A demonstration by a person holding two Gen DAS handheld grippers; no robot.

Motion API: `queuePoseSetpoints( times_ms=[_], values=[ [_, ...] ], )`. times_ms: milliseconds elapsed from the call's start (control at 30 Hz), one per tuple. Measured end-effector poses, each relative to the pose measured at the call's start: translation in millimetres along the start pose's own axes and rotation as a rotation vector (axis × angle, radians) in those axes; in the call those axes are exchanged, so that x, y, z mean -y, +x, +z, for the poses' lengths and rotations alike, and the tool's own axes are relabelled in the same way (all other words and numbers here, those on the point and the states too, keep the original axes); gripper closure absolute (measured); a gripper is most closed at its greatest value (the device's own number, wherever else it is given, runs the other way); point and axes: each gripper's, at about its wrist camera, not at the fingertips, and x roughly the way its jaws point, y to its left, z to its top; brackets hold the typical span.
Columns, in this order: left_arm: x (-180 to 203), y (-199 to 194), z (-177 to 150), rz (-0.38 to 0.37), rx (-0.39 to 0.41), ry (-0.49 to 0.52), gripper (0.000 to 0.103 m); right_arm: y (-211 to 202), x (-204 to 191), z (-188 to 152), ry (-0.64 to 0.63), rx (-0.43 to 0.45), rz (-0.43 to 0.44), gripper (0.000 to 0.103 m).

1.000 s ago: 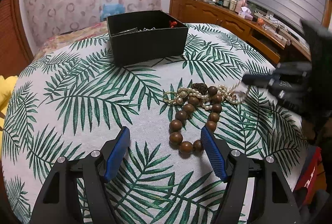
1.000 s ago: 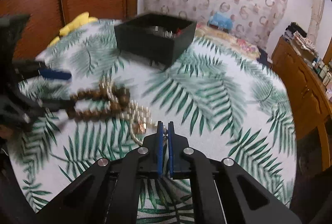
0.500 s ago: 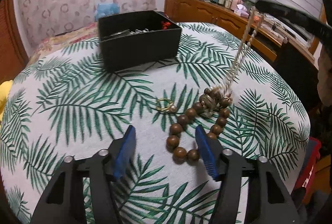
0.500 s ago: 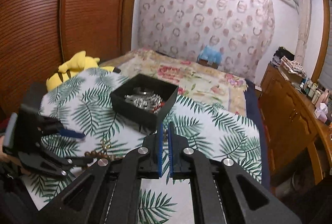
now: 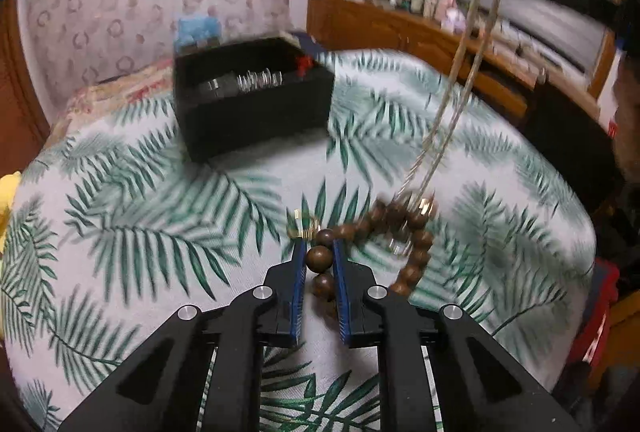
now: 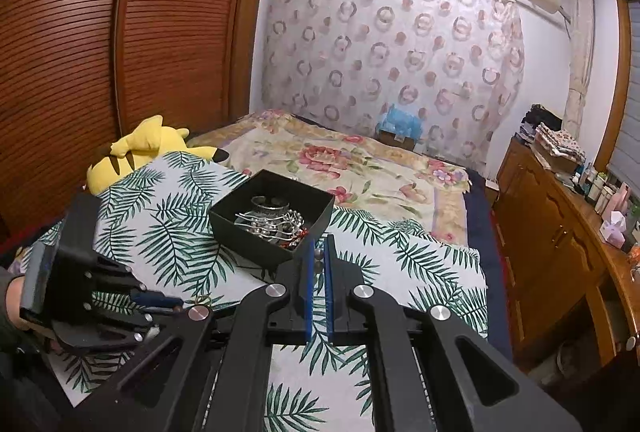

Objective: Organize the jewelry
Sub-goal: 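Grasp the brown wooden bead bracelet with the left tool while the right tool lifts the pearl strand, then lower the bead bracelet into the black box with the left tool while the right tool drops the pearls in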

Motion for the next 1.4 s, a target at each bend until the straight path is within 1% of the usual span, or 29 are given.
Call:
queuePoseSetpoints(
  times_ms=[100, 267, 367, 667, 900, 1133, 1400],
  values=[
    [3, -21, 13, -0.019, 0.052, 0.008, 0.091, -2, -1, 4, 0.001, 0.012, 0.007, 0.098],
    [14, -54, 36, -0.023, 0.125, 0.049, 0.091, -9, -4, 19, -0.008, 0.04, 0.016, 0.098],
    [15, -67, 46, -0.021, 0.158, 0.055, 0.091, -10, -6, 27, -0.013, 0.048, 0.023, 0.098],
    [1, -98, 70, 0.035, 0.247, 0.049, 0.091, -6, -8, 42, -0.004, 0.052, 0.037, 0.098],
    [-14, -102, 87, 0.076, 0.272, 0.026, 0.091, 0, -9, 61, 0.01, 0.051, 0.061, 0.098],
    [-30, -99, 95, 0.109, 0.277, 0.001, 0.091, 4, -10, 81, 0.003, 0.07, 0.067, 0.098],
    [-44, -92, 103, 0.112, 0.285, -0.02, 0.091, 13, -9, 103, -0.018, 0.098, 0.081, 0.098]
  ],
)
